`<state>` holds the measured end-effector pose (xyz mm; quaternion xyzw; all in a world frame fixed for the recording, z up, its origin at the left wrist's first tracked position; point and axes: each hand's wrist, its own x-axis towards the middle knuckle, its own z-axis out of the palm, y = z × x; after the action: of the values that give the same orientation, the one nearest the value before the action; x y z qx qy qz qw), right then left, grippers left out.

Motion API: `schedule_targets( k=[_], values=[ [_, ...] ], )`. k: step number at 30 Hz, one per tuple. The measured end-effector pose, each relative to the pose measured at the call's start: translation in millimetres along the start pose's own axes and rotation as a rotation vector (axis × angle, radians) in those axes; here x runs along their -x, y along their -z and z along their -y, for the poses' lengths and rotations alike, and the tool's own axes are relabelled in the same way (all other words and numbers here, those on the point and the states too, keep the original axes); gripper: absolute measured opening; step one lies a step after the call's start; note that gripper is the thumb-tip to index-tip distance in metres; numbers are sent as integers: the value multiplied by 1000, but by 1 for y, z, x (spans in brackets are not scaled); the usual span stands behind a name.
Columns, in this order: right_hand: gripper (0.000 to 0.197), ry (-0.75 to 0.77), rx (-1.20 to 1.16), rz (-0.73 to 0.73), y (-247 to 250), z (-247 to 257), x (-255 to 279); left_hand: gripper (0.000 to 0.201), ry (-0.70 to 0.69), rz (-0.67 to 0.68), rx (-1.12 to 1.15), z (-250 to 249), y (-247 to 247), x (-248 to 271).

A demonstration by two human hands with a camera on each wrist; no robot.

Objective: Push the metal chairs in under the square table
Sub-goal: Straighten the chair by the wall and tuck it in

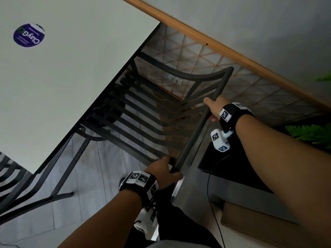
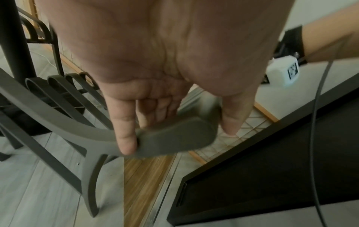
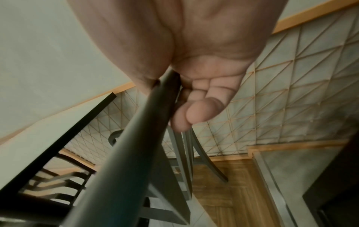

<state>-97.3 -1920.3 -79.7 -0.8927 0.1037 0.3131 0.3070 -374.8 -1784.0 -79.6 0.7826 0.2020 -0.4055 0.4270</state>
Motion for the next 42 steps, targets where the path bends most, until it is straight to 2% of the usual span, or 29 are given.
schedule_targets(
  k=[2,5,7,8,11,14,16,17,18,19,21,23,25,28,31,32,34,35,38,41,42],
  values=[
    [45,48,-65,37,-1,-12,10,63,-15,-12,31,8,11,9],
    [36,31,-170,31,-1,-42,31,55,-7,-123,87,37,31,31],
    [23,2,-177,36,-7,-69,49,43,51,-214,138,69,45,51],
    [19,-11,-149,55,-14,-85,62,45,113,-261,132,89,49,63],
    [20,-56,22,170,-45,-133,101,50,306,-336,100,150,52,100],
    [25,-109,209,370,-81,-178,130,47,438,-341,79,203,37,136],
    [33,-49,413,466,-110,-208,133,46,496,-342,99,233,20,157],
    [44,-4,542,516,-122,-215,139,46,530,-321,107,244,10,167],
    [53,36,621,544,-133,-218,148,46,566,-300,118,253,1,176],
    [50,20,677,612,-141,-215,155,45,603,-287,138,263,-8,183],
    [23,109,830,684,-152,-214,170,44,671,-273,187,279,-24,196],
    [17,135,905,748,-154,-203,186,46,725,-260,226,295,-40,207],
    [24,155,952,782,-159,-203,196,47,738,-257,271,309,-56,218],
    [44,194,975,764,-165,-193,210,38,722,-287,325,326,-74,232],
    [28,204,1051,760,-171,-170,238,30,687,-291,343,346,-87,250],
    [30,195,1072,753,-178,-168,245,27,669,-298,338,356,-90,257],
    [47,172,1110,730,-197,-167,259,22,638,-322,342,379,-95,272],
    [50,155,1135,724,-208,-167,265,22,629,-335,348,395,-99,281],
    [39,109,1158,690,-248,-170,285,24,599,-391,410,461,-111,307],
    [21,130,1107,611,-287,-149,337,35,575,-438,445,542,-121,333],
    [20,131,1087,588,-301,-142,355,38,567,-459,454,568,-123,343]
  ],
)
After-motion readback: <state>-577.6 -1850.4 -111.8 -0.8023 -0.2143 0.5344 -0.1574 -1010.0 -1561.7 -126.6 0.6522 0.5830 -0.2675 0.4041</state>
